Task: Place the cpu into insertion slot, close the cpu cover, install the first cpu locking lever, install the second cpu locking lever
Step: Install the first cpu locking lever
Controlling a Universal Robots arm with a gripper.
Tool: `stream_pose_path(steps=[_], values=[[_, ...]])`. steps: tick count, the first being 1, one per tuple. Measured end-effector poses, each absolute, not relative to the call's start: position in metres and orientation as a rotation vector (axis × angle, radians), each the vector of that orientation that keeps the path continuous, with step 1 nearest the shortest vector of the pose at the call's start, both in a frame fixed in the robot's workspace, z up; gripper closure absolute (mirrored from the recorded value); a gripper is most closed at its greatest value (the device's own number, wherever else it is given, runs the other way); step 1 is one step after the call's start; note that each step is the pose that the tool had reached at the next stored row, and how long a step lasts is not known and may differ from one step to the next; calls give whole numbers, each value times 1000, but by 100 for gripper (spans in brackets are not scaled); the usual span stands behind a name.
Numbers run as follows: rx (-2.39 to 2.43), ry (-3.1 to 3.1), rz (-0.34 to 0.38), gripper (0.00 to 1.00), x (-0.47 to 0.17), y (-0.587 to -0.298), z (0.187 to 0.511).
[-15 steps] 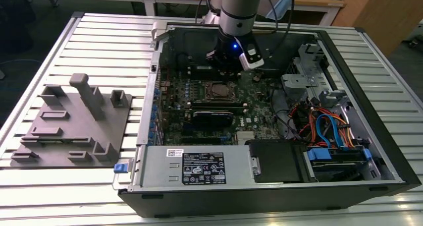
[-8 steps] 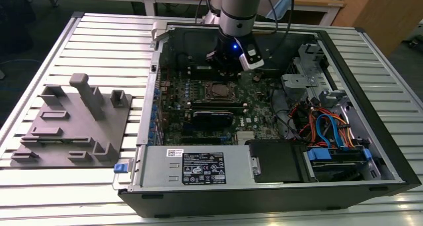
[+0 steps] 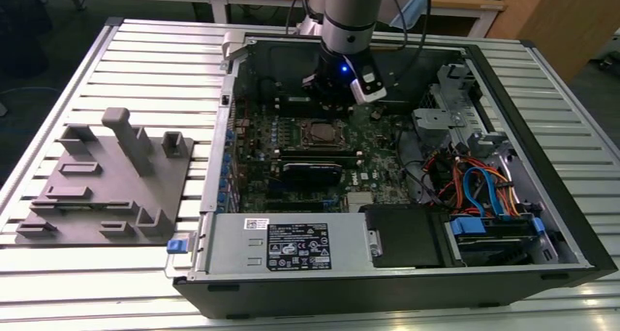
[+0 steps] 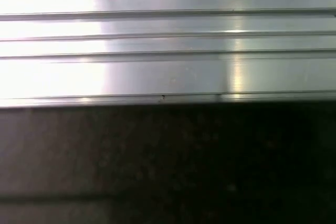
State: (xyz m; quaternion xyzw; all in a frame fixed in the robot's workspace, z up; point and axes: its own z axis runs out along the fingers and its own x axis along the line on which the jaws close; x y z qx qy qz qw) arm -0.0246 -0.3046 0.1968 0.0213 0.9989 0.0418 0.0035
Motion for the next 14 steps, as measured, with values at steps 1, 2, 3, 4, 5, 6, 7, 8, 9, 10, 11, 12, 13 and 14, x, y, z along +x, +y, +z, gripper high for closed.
stream_pose_path(steps=[1,2,3,4,5,6,7,8,9,10,11,12,13,14], values=[[67,3131,135,89,-25,-305,197],[67,3131,138,89,-25,-305,197],[67,3131,140,89,-25,-305,197],[67,3131,142,89,-25,-305,197],[67,3131,143,89,-25,-305,197],[67,3131,143,89,-25,-305,197],[67,3131,143,89,-25,-305,197],[67,3131,143,89,-25,-305,197],[67,3131,144,89,-25,-305,197],[67,3131,144,89,-25,-305,197],[67,3131,143,89,-25,-305,197],[67,3131,142,89,-25,-305,197],[67,3131,141,89,-25,-305,197],[67,3131,140,89,-25,-305,197]])
